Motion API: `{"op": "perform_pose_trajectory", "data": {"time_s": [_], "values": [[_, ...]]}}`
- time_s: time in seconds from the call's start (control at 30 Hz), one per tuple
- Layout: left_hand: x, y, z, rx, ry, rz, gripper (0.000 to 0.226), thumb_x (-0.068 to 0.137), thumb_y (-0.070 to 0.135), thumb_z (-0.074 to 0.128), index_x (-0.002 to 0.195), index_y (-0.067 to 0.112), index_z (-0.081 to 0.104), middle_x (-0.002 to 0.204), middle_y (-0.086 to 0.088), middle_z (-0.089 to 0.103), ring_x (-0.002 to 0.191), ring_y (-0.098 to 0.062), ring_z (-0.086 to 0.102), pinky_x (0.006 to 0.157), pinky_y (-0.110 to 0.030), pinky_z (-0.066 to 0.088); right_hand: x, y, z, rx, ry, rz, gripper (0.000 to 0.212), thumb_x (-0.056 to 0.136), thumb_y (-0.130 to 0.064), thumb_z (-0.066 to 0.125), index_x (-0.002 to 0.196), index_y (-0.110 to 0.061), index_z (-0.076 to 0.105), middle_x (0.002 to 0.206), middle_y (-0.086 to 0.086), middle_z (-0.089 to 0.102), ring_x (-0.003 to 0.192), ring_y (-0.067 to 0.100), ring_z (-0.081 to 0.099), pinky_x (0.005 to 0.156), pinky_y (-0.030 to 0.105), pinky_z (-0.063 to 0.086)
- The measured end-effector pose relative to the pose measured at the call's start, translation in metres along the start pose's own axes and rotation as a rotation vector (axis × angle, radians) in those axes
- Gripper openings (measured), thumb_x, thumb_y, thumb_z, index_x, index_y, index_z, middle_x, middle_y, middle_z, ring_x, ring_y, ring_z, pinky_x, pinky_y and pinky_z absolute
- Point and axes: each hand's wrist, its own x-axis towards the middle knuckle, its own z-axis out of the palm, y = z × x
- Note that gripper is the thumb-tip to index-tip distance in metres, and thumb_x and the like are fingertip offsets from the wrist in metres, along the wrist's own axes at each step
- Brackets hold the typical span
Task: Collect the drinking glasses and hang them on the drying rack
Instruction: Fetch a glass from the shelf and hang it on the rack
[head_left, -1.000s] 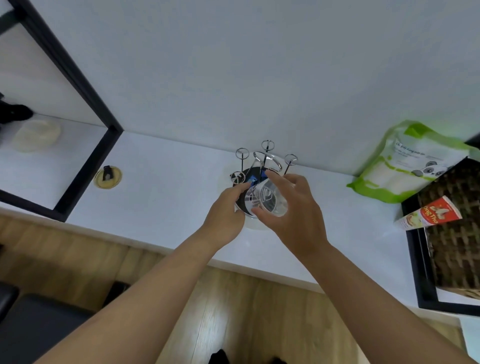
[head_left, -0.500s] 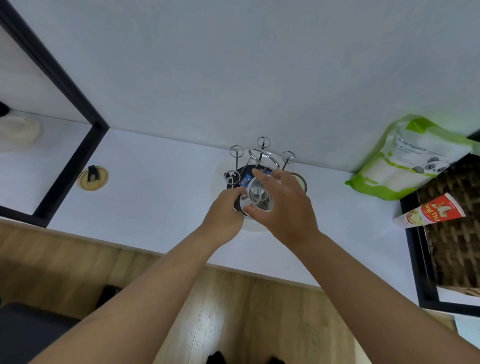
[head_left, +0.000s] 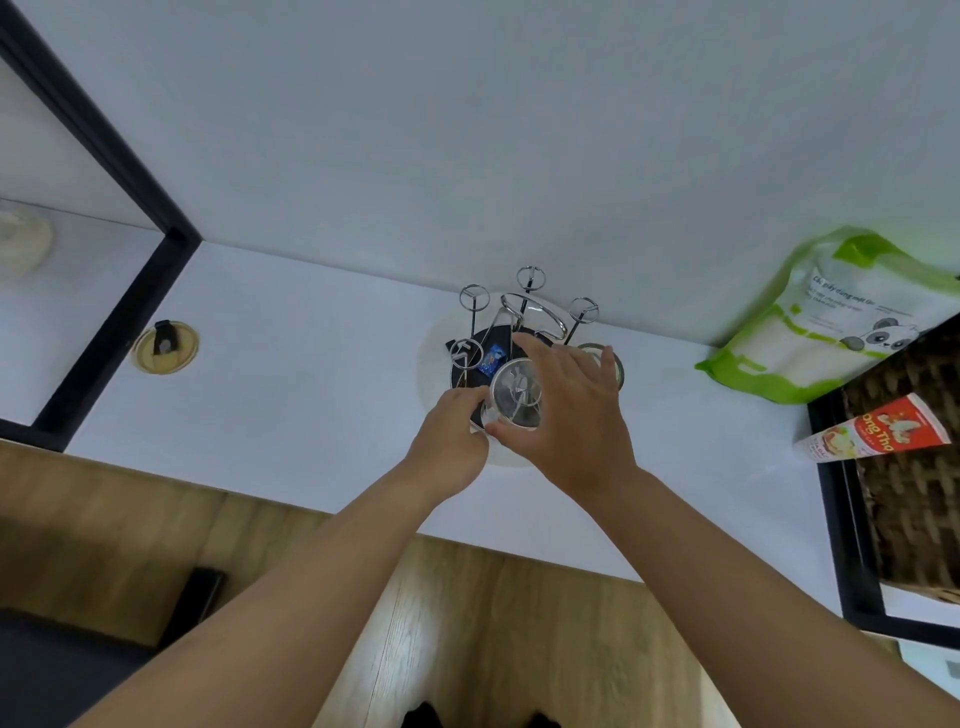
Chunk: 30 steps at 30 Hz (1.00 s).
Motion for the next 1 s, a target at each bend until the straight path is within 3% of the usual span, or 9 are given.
{"op": "perform_pose_trajectory", "data": {"time_s": [0.1,0.23,0.37,0.53,0.73,0.87,1.0], "values": [[0.002,-0.003,0.002,0.042,-0.008,-0.015,0.062,0.088,-0.008,0.045,0.141,0.022,0.054,0.137,0.000,0.050,0.126,-0.017,0.046,0.098,-0.025,0.036,-0.002,0.003,0.002,0.003,-0.004,0.003,0.099,0.069,-0.059,0.088,0.152,-0.023,0.048,0.124,0.000,0.068,0.128,0.027,0.057,0.122,0.059,0.020],[0.002,-0.008,0.005,0.094,-0.034,-0.028,0.064,0.092,-0.007,0.047,0.150,0.021,0.046,0.147,-0.001,0.043,0.136,-0.020,0.041,0.101,-0.024,0.034,-0.006,0.006,0.008,0.008,0.019,0.002,0.100,0.065,-0.053,0.093,0.150,-0.021,0.050,0.128,0.004,0.070,0.133,0.032,0.056,0.120,0.066,0.023],[-0.005,-0.018,0.006,0.129,-0.044,-0.042,0.068,0.094,-0.003,0.045,0.157,0.019,0.034,0.160,-0.001,0.031,0.147,-0.021,0.029,0.116,-0.031,0.030,-0.007,0.009,0.014,0.002,0.033,-0.009,0.095,0.064,-0.050,0.095,0.143,-0.018,0.054,0.125,0.006,0.071,0.138,0.036,0.052,0.119,0.071,0.024],[-0.022,-0.037,0.002,0.098,0.014,-0.028,0.065,0.095,-0.004,0.044,0.155,0.018,0.037,0.157,0.001,0.037,0.143,-0.017,0.033,0.109,-0.020,0.023,-0.006,0.016,0.017,-0.037,-0.041,0.003,0.079,0.072,-0.053,0.087,0.137,-0.016,0.061,0.129,0.002,0.069,0.149,0.032,0.040,0.122,0.068,0.015],[-0.023,-0.022,-0.024,0.018,0.264,0.067,0.075,0.089,-0.010,0.042,0.154,0.027,0.039,0.151,0.005,0.043,0.138,-0.011,0.039,0.114,-0.028,0.031,-0.008,0.022,0.012,-0.095,-0.056,-0.038,0.073,0.077,-0.045,0.085,0.139,-0.014,0.061,0.135,0.006,0.064,0.154,0.036,0.032,0.124,0.067,0.011],[-0.015,0.004,-0.030,0.102,0.278,0.214,0.081,0.086,-0.011,0.044,0.155,0.032,0.036,0.152,0.013,0.040,0.140,-0.010,0.034,0.103,-0.008,0.019,-0.009,0.028,0.007,-0.096,-0.089,-0.045,0.075,0.081,-0.040,0.082,0.146,-0.015,0.056,0.151,0.011,0.054,0.157,0.036,0.024,0.125,0.065,0.013],[-0.013,0.015,-0.022,0.182,0.215,0.267,0.079,0.088,-0.009,0.048,0.155,0.031,0.037,0.157,0.008,0.038,0.143,-0.014,0.032,0.106,-0.016,0.021,-0.008,0.039,0.002,-0.093,-0.095,-0.051,0.077,0.083,-0.039,0.082,0.150,-0.016,0.053,0.159,0.015,0.046,0.158,0.035,0.021,0.126,0.061,0.015]]}}
